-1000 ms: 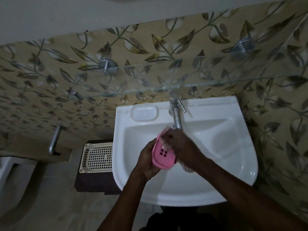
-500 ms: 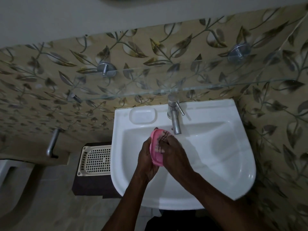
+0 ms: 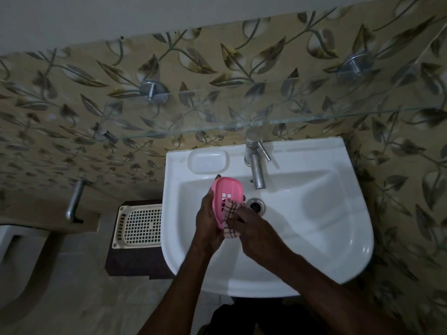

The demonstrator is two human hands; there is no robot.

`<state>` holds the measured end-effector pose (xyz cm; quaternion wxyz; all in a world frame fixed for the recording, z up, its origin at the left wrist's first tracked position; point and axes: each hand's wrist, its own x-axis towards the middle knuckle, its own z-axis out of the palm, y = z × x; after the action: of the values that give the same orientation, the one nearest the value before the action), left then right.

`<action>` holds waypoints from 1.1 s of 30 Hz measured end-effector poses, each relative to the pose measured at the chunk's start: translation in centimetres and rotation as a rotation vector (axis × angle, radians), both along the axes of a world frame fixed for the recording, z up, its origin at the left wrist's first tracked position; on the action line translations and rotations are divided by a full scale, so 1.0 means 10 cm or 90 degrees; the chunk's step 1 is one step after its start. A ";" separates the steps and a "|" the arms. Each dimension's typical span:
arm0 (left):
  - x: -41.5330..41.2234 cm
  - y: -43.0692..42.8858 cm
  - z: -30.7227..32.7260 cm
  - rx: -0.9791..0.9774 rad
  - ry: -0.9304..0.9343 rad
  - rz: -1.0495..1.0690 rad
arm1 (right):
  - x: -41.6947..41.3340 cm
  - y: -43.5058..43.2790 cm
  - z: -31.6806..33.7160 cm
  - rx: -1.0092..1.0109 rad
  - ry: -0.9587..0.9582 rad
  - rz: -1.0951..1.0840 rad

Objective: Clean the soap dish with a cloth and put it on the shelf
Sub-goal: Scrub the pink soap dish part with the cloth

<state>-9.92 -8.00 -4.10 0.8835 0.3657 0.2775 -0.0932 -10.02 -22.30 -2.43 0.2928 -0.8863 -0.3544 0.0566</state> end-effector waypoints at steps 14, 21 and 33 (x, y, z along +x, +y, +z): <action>0.07 0.18 -0.05 -0.045 0.062 -0.104 | 0.37 -0.14 -0.01 0.027 -0.012 0.165; 0.19 0.24 0.03 0.022 0.073 -0.136 | 0.17 -0.06 -0.06 0.033 -0.003 0.115; 0.12 0.34 0.00 0.011 0.074 -0.096 | 0.15 0.09 -0.10 0.029 0.034 -0.053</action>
<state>-8.75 -4.57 -4.07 0.8532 0.3874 0.3006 -0.1779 -8.51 -21.36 -3.45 0.3242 -0.8916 -0.3104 0.0601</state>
